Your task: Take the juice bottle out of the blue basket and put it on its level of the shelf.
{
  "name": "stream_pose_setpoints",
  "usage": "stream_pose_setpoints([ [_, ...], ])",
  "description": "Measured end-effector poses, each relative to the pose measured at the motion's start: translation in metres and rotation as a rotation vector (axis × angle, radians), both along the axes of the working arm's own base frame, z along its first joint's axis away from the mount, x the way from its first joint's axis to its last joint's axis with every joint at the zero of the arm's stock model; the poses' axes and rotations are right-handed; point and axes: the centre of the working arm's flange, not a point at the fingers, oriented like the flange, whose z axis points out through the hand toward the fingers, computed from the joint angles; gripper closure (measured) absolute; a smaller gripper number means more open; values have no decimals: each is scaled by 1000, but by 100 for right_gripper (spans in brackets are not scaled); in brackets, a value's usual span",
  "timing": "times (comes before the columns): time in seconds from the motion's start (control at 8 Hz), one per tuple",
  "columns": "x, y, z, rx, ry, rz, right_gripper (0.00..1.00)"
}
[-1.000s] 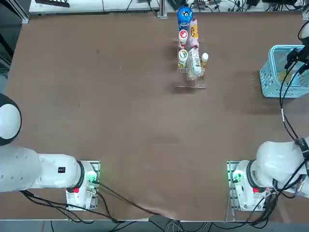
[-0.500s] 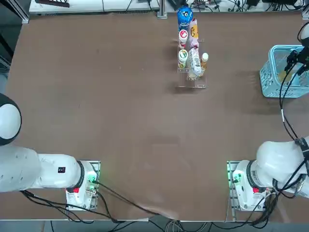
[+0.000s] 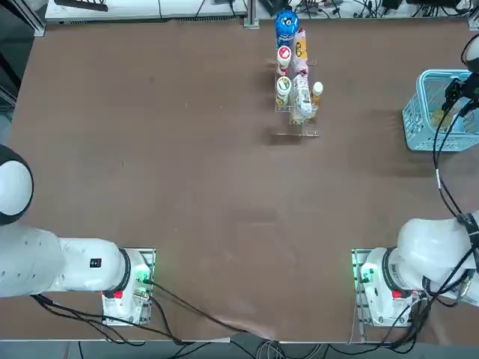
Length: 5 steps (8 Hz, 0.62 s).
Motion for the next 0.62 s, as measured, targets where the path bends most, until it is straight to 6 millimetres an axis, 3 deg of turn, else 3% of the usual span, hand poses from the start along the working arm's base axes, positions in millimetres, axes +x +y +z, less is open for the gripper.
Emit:
stream_pose_setpoints([
  [0.12,1,1,1,1,-3,1,42],
  [0.25,2,1,1,1,-3,2,45],
  [0.62,3,1,2,0,-5,39,45],
])
